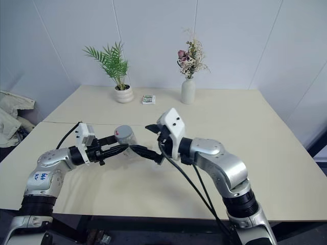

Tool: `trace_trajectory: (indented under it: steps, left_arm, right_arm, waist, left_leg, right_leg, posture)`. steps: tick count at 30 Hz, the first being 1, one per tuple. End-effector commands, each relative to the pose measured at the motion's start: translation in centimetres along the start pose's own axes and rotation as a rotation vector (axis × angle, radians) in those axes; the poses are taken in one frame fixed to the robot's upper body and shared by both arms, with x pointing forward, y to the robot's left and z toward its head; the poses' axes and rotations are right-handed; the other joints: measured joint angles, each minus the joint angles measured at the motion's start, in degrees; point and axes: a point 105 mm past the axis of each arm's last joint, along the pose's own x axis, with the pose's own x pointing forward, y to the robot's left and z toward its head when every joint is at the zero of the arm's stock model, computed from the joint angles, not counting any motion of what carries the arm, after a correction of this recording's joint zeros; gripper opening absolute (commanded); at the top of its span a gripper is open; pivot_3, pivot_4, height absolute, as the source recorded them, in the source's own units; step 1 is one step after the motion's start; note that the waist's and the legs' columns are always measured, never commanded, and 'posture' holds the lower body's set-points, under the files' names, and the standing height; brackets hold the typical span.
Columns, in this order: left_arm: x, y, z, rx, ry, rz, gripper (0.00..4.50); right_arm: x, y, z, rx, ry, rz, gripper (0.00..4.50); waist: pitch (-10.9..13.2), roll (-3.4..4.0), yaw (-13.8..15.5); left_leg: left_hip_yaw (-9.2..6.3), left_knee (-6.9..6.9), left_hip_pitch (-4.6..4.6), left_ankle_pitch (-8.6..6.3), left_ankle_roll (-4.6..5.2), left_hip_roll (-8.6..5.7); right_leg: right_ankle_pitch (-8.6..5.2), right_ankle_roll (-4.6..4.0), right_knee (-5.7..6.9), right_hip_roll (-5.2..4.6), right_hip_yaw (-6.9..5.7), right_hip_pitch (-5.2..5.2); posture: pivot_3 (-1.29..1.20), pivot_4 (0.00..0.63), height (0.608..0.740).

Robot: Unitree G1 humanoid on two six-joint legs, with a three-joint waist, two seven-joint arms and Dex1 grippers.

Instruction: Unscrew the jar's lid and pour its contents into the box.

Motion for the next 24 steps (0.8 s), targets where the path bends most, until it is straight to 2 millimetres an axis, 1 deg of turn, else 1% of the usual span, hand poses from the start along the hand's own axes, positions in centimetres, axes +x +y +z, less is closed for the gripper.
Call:
trace_trajectory:
  steps: [1,4,12,24]
  left_arm:
    - [1.8,-1.7,1.3,0.024,-0.034,-0.082,1.9]
    - [2.2,-2.3,1.3,0.006,-0.024,-0.107,1.9]
    - [2.7,-2.9,1.1,-0.013,-0.009,-0.138,1.9]
    - [2.9,-2.8,1.3,-0.006,-0.008,-0.145,1.9]
  right_arm:
    - [0.8,0.0,0.9,-0.052,-0.004,-0.033,4.5]
    - [1.1,-0.5,0.8,-0.063,0.007,-0.065,4.5]
    - [1.9,-1.4,0.7,-0.067,0.01,-0.138,4.5]
    - [2.1,-1.2,0.4,-0.028,0.006,-0.137,4.5]
  waist:
    - [0.0,0.0,0.04]
    - [0.0,0.0,0.08]
    - [0.0,0.0,-0.27]
    - [0.0,0.0,-0.2]
  left_leg:
    - [0.0,0.0,-0.01,0.0,0.0,-0.01]
    - [0.0,-0.01,-0.09,-0.01,0.01,-0.01]
    - [0.0,-0.06,-0.07,-0.02,0.02,0.08]
    - [0.0,-0.09,-0.07,-0.02,0.01,0.07]
  right_leg:
    - [0.0,0.01,-0.02,-0.01,0.0,0.0]
    - [0.01,0.02,-0.02,0.01,-0.01,-0.09]
    - [-0.01,-0.01,0.01,0.12,0.0,-0.12]
    - [-0.01,-0.01,-0.02,0.11,0.01,-0.12]
  posture:
    - [0.0,0.15,0.74]
    - [0.0,0.15,0.74]
    - [0.0,0.15,0.74]
    - [0.0,0.15,0.74]
